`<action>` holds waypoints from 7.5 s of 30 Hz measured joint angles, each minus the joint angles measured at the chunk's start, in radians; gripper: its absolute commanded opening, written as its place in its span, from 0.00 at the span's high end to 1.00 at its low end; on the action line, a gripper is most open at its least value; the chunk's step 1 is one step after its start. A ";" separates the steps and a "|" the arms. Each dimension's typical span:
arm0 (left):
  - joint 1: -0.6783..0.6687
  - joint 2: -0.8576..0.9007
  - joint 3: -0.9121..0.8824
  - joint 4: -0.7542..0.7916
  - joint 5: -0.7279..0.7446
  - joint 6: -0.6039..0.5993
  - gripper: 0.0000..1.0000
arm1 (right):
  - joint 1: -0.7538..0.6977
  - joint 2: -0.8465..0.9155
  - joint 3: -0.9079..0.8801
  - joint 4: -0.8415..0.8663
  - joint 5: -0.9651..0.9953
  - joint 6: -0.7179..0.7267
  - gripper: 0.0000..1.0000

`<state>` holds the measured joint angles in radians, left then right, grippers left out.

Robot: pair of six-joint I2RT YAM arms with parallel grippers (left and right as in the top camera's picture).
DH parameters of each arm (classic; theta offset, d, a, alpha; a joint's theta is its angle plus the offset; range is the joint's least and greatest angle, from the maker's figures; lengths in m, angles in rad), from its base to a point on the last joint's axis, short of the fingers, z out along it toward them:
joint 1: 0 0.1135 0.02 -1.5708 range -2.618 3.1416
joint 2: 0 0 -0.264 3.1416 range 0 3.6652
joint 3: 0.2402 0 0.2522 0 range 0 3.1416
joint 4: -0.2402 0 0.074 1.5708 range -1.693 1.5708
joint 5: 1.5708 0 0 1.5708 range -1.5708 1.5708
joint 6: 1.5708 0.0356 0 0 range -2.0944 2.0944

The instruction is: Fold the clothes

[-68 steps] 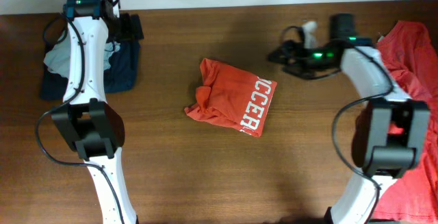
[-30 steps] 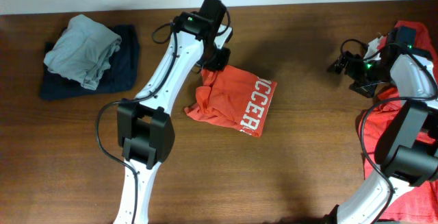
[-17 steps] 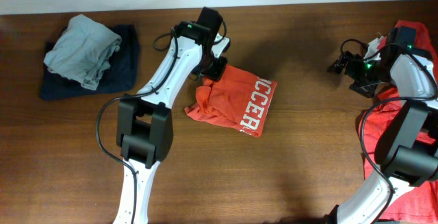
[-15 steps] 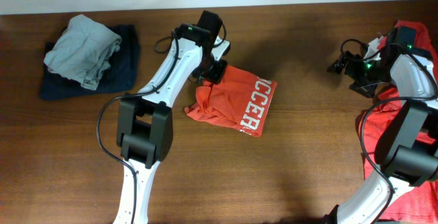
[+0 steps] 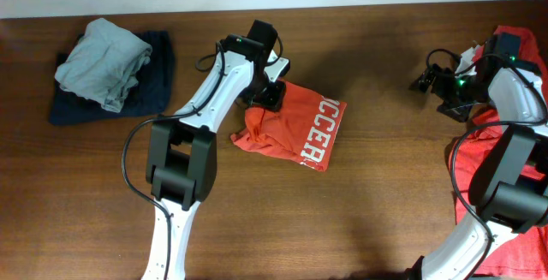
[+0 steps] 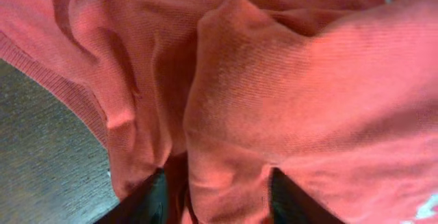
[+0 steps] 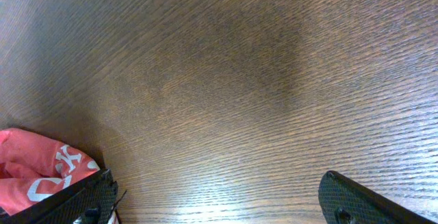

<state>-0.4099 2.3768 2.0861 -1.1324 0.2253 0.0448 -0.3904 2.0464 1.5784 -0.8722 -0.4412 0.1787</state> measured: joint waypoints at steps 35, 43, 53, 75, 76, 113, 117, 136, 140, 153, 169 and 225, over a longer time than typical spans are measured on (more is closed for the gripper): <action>0.000 -0.005 0.005 -0.070 0.034 0.008 0.53 | 0.000 0.000 0.000 0.000 0.000 0.000 0.01; 0.000 -0.005 -0.050 -0.014 0.034 0.007 0.66 | 0.000 0.000 0.000 0.000 0.000 0.000 0.01; 0.000 -0.005 -0.056 -0.010 0.092 -0.003 0.99 | 0.000 0.000 0.000 0.000 0.000 0.000 0.01; 0.048 -0.016 0.178 -0.175 -0.017 -0.023 0.99 | 0.000 0.000 0.000 0.000 0.000 0.000 0.01; 0.050 -0.016 0.178 -0.176 -0.024 -0.023 0.99 | 0.000 0.000 0.000 0.000 0.000 0.000 0.01; 0.060 -0.016 0.181 -0.163 -0.136 -0.117 0.99 | 0.006 -0.002 0.002 0.148 -0.190 0.015 0.67; 0.060 -0.016 0.192 -0.167 -0.136 -0.119 0.99 | 0.026 -0.002 0.002 0.111 -0.242 0.028 0.96; 0.005 -0.017 0.521 -0.334 -0.249 -0.163 0.99 | 0.241 -0.002 0.002 -0.043 -0.187 0.030 0.96; 0.022 -0.017 0.521 -0.344 -0.269 -0.173 0.99 | 0.248 -0.002 0.002 -0.049 -0.182 0.008 0.96; -0.042 -0.017 0.521 -0.246 -0.282 -0.177 1.00 | 0.295 -0.002 -0.025 -0.053 -0.119 -0.063 0.96; -0.267 -0.017 0.521 -0.028 -0.255 -0.178 1.00 | 0.113 -0.002 -0.025 -0.134 -0.011 -0.084 0.96; -0.279 -0.013 0.361 0.340 0.023 -0.343 0.99 | 0.047 -0.002 -0.025 -0.143 0.023 -0.113 0.96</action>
<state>-0.6891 2.3638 2.4470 -0.7929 0.2481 -0.2985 -0.3435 2.0441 1.5536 -1.0153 -0.4183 0.0662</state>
